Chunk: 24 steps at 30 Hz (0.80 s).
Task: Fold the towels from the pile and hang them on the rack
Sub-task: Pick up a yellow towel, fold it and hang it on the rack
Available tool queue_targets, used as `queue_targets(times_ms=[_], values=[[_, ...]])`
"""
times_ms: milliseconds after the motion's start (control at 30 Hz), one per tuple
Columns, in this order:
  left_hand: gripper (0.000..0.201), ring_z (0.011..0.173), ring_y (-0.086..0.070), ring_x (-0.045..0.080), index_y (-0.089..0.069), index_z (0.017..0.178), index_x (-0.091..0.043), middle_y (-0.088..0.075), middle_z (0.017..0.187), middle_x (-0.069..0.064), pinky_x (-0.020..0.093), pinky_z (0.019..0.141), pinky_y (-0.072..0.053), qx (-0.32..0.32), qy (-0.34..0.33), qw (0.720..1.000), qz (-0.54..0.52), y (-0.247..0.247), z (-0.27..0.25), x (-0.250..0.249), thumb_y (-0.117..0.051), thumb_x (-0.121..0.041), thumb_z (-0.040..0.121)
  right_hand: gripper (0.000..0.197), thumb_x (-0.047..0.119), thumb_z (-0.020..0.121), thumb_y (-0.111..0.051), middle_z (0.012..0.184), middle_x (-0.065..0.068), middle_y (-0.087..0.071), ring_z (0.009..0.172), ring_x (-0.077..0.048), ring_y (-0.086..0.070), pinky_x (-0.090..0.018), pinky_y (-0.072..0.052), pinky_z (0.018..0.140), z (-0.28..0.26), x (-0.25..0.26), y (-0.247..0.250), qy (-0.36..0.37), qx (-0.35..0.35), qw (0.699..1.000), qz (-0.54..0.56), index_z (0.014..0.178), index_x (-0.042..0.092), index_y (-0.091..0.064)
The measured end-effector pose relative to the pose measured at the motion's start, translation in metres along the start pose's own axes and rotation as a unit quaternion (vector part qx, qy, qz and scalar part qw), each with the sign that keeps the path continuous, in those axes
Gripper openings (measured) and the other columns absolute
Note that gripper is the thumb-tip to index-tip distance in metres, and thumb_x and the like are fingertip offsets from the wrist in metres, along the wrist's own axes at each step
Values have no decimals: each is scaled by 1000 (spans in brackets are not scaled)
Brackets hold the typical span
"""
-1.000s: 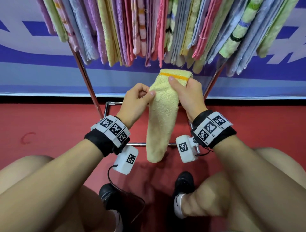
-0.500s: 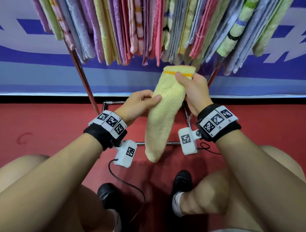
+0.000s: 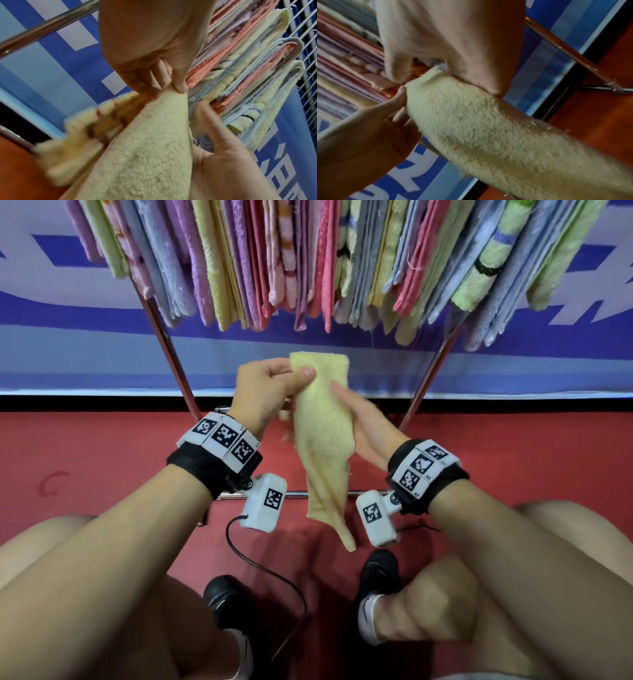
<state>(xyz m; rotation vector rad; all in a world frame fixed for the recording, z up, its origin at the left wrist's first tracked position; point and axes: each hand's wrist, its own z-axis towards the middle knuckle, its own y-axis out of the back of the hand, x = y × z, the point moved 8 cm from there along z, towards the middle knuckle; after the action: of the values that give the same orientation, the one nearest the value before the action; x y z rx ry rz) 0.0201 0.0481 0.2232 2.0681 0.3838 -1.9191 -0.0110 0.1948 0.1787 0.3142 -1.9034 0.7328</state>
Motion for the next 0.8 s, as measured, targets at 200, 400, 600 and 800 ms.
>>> queue_targets(times_ms=[200,400,600,800], values=[[39,58,-59,13,-69,81,-10,-65,70,1,25,53,-50,-13,56,997,54,3,-4,26,-79,-48,81,34,14,100,-64,121,-23,-72,114,-34,-70,-45,-56,100,8,11,13,71,-98,993,9,130,-3,-63],[33,78,-72,20,-73,89,3,-77,90,13,37,75,-59,14,37,997,70,-2,-11,42,-81,-28,83,29,8,103,-58,123,-21,-71,112,-31,-72,-46,-58,98,8,25,19,110,-136,984,14,131,-1,-60],[23,80,-65,24,-73,102,2,-72,92,17,45,82,-57,38,39,998,23,-9,-9,43,-74,-18,90,22,8,105,-53,126,-20,-70,113,-31,-71,-47,-57,99,2,37,19,127,-127,982,54,125,4,-61],[22,80,-67,20,-71,107,0,-74,99,20,35,72,-55,128,33,989,68,-26,-8,37,-68,-18,95,28,8,105,-51,124,-25,-70,112,-37,-71,-51,-56,100,4,37,24,89,-128,986,61,128,-4,-60]])
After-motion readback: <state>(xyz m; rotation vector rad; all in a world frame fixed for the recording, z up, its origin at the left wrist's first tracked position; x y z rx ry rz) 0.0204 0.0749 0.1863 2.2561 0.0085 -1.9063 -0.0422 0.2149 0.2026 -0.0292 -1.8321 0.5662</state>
